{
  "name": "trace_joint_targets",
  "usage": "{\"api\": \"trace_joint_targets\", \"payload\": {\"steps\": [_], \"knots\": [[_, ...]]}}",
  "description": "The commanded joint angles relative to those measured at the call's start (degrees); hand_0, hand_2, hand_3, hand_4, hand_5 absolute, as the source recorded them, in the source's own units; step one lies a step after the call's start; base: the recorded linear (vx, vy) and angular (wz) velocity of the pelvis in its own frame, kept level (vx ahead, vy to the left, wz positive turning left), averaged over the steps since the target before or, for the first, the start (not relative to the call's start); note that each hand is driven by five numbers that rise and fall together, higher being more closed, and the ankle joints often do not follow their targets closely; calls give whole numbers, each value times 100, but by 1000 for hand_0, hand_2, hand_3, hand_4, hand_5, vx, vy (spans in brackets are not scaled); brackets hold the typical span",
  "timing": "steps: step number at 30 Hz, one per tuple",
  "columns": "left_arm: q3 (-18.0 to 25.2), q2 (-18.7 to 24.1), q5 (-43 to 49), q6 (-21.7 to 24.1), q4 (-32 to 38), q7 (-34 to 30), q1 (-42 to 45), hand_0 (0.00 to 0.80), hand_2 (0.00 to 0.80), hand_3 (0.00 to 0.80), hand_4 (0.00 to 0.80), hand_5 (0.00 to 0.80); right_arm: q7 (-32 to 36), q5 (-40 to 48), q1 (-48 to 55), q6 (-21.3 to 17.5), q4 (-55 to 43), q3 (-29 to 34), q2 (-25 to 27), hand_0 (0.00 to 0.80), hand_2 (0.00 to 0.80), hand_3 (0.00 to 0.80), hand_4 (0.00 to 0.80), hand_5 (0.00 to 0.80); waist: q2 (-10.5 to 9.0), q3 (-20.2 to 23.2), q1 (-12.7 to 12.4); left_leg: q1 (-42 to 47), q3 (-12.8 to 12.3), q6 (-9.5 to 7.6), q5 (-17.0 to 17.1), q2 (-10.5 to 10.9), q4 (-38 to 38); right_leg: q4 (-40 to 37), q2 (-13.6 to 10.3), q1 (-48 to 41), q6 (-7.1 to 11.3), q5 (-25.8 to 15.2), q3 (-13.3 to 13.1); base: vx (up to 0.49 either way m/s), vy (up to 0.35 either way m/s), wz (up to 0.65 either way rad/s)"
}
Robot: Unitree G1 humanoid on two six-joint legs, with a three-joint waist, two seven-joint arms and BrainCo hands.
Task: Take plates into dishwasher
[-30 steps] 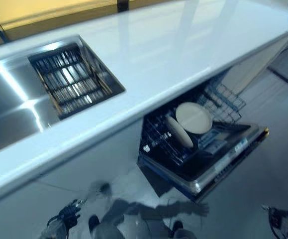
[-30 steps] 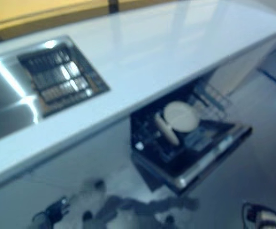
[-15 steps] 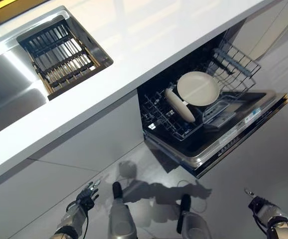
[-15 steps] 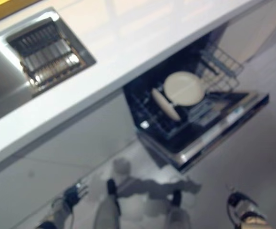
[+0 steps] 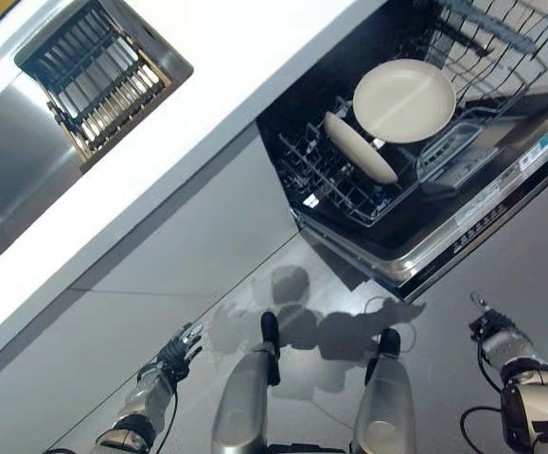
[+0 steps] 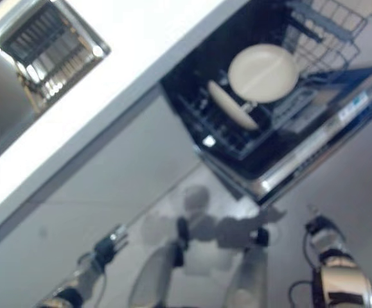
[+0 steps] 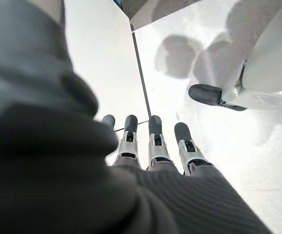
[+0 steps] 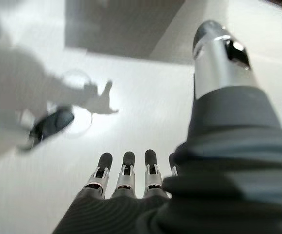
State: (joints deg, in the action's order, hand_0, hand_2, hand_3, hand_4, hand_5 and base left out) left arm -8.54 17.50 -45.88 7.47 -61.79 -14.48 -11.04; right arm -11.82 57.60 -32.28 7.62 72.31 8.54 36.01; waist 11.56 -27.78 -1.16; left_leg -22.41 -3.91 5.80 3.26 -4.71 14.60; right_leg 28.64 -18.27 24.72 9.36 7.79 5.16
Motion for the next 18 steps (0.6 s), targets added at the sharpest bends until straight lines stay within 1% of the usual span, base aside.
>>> {"api": "trace_joint_targets", "payload": {"steps": [1, 3, 5, 8, 12, 13, 16, 18], "knots": [[85, 105, -265, 80, 127, 29, 301, 0, 0, 0, 0, 0, 261, 598, -495, -208, -263, -66, 415, 0, 0, 0, 0, 0, 67, -201, -148, -475, 215, -474, -305, 488, 869, 514, 398, 250, -824, 12, 166, -58, -24, 6], [83, 104, -277, 133, 220, 46, 382, 0, 0, 0, 0, 0, 484, 621, -753, -270, -388, -125, 427, 0, 0, 0, 0, 0, 100, -201, -222, -693, 244, -510, -338, 508, 993, 799, 419, 549, -851, 102, 165, -88, -41, -1], [84, 114, -315, 146, 344, 59, 391, 0, 0, 0, 0, 0, 672, 292, -1011, -292, -464, -265, 417, 0, 0, 0, 0, 0, 95, -201, -302, -880, 257, -527, -341, 510, 1090, 988, 443, 753, -876, 158, 188, -88, -78, 8], [23, 121, -305, 16, 580, 164, 339, 0, 0, 0, 0, 0, 1085, 130, -1561, -303, -445, -493, 553, 0, 0, 0, 0, 0, 102, -201, -430, -1085, 323, -536, -333, 492, 1195, 1231, 455, 968, -896, 236, 238, -62, -105, 17], [-11, 193, -386, -66, 765, 248, 407, 0, 0, 0, 0, 0, 1710, 126, -2209, -348, -789, -841, 523, 0, 0, 0, 0, 0, 84, -201, -598, -1163, 398, -527, -233, 457, 1155, 1392, 461, 1057, -906, 272, 366, -26, -84, 26], [4, 215, -414, -88, 802, 267, 437, 0, 0, 0, 0, 0, 1766, 138, -2338, -383, -912, -952, 488, 0, 0, 0, 0, 0, 75, -201, -631, -1163, 412, -523, -202, 446, 1134, 1413, 467, 1063, -907, 271, 393, -11, -58, 14], [86, 253, -426, -149, 903, 305, 510, 0, 0, 0, 0, 0, 2014, 140, -2599, -392, -1267, -1152, 415, 0, 0, 0, 0, 0, 35, -201, -699, -1120, 436, -497, -130, 413, 1054, 1416, 477, 1023, -909, 272, 469, -2, -38, 3], [157, 276, -398, -194, 987, 278, 573, 0, 0, 0, 0, 0, 2325, 221, -2922, -461, -1449, -1338, 402, 0, 0, 0, 0, 0, 20, -201, -786, -1072, 470, -480, -72, 392, 988, 1427, 471, 966, -918, 286, 546, -3, -38, 1]]}}
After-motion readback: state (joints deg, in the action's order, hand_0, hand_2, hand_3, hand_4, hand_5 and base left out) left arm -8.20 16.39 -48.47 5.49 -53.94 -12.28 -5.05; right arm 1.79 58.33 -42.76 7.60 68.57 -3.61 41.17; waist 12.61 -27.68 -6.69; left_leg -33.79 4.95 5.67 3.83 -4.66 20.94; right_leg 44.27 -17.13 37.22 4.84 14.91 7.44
